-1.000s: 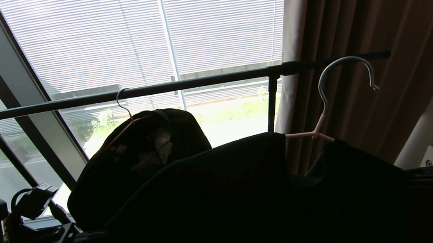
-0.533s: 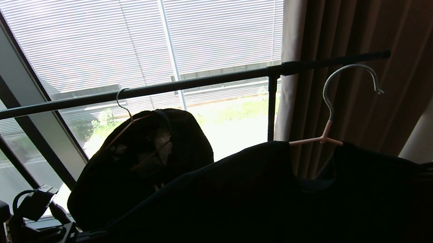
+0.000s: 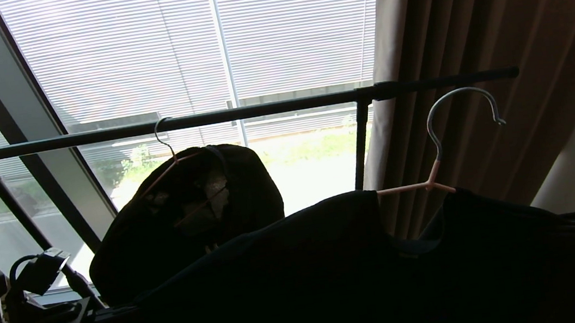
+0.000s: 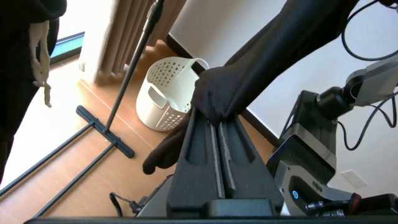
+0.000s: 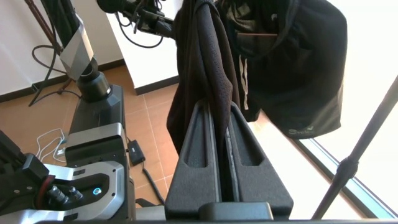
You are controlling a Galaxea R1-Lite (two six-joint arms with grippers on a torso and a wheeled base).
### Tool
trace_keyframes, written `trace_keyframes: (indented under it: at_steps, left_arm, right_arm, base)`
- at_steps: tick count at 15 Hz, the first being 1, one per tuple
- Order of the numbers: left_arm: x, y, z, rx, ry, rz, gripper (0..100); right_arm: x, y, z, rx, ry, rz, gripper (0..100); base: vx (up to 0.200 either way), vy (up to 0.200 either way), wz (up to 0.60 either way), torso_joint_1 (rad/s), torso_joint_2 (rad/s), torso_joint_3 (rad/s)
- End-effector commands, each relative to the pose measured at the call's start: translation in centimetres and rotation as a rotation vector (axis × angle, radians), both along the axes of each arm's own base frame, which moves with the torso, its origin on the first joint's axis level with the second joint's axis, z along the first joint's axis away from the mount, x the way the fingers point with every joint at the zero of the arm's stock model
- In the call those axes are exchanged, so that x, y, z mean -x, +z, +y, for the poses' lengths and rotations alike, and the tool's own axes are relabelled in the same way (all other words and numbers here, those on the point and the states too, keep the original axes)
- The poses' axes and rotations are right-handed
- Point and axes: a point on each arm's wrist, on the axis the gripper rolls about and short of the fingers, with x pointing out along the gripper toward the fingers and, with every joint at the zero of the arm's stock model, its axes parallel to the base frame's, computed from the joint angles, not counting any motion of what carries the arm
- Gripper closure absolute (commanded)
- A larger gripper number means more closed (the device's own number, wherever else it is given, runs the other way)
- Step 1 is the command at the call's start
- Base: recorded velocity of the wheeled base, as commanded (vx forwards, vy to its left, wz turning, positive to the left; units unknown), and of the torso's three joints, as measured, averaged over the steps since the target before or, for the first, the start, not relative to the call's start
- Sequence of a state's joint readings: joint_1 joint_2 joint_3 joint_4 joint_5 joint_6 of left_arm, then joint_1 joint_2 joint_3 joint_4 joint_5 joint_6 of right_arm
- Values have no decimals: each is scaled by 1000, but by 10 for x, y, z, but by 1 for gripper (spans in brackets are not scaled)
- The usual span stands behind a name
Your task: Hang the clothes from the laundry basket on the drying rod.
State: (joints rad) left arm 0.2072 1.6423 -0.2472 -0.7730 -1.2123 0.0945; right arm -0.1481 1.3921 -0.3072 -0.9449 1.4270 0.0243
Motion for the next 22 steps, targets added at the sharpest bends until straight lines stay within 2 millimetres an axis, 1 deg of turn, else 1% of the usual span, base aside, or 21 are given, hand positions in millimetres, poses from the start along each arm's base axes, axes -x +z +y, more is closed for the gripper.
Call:
trace_keyframes:
  at_steps: [1, 3, 4, 6, 12, 15, 16, 20, 21, 22]
  left_arm:
    - [-3, -4, 3, 2, 12, 16, 100]
    - [-5, -4, 6, -1, 26, 1, 100]
    - [-7, -9, 8, -2, 31, -1, 100]
    - [-8, -10, 12, -6, 50, -19, 100]
    - [-3, -13, 8, -9, 34, -30, 100]
    - [3, -14, 0, -15, -1, -62, 100]
    - [6, -15, -3, -18, -12, -79, 0]
    - [10, -15, -4, -29, -15, -121, 0]
    - [10, -13, -4, -33, -12, -136, 0]
    - [13, -6, -5, -36, -10, -166, 0]
  right_arm:
    - [0, 0, 0, 0, -1, 0, 100]
    - [0, 0, 0, 0, 0, 1, 100]
    - [0, 0, 0, 0, 0, -2, 100]
    - [0, 0, 0, 0, 0, 0, 100]
    - [-1, 0, -1, 0, -1, 1, 100]
    - [-2, 0, -1, 0, -3, 1, 100]
    - [-3, 1, -1, 1, -4, -2, 100]
    - [-2, 3, -3, 2, -18, -12, 100]
    - [-3, 4, -4, 3, -19, -17, 100]
    - [-4, 6, -4, 4, -20, -24, 100]
  base:
    - [0, 0, 0, 0, 0, 0]
    - [0, 0, 0, 0, 0, 0]
    - [0, 0, 0, 0, 0, 0]
    - [0, 0, 0, 0, 0, 0]
    - [0, 0, 0, 0, 0, 0]
    - [0, 0, 0, 0, 0, 0]
    - [0, 0, 0, 0, 0, 0]
    - [0, 0, 0, 0, 0, 0]
    - [0, 0, 0, 0, 0, 0]
    - [0, 0, 0, 0, 0, 0]
